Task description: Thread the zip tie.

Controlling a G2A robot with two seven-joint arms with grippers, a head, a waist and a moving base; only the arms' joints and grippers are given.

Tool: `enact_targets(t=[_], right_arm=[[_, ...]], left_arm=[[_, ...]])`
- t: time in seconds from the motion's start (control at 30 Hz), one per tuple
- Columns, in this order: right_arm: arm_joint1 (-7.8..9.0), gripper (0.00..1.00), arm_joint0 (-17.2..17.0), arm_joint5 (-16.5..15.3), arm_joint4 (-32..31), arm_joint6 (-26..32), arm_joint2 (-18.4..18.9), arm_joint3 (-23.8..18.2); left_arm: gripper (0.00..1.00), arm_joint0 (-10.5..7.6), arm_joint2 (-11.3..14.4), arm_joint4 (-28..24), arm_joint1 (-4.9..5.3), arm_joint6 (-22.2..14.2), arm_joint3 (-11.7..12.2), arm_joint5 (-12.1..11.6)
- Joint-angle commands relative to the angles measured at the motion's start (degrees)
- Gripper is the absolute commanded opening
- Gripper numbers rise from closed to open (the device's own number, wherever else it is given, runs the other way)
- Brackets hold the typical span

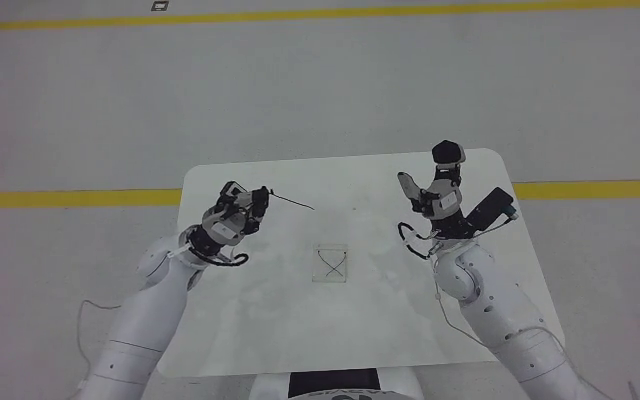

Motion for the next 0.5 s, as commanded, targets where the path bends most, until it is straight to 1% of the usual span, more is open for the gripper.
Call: enact_targets(t=[0.0,0.47], right_arm=[[0.0,1.0,0.0,0.0,0.0,0.0,0.0,0.0],[0.0,1.0,0.0,0.0,0.0,0.0,0.0,0.0]], left_arm=[[0.0,0.12,0.21,0.25,0.04,-0.18,-0.72,0.45],[0.0,0.14,0.11,0.42,0.07,0.19,-0.6,0.4]])
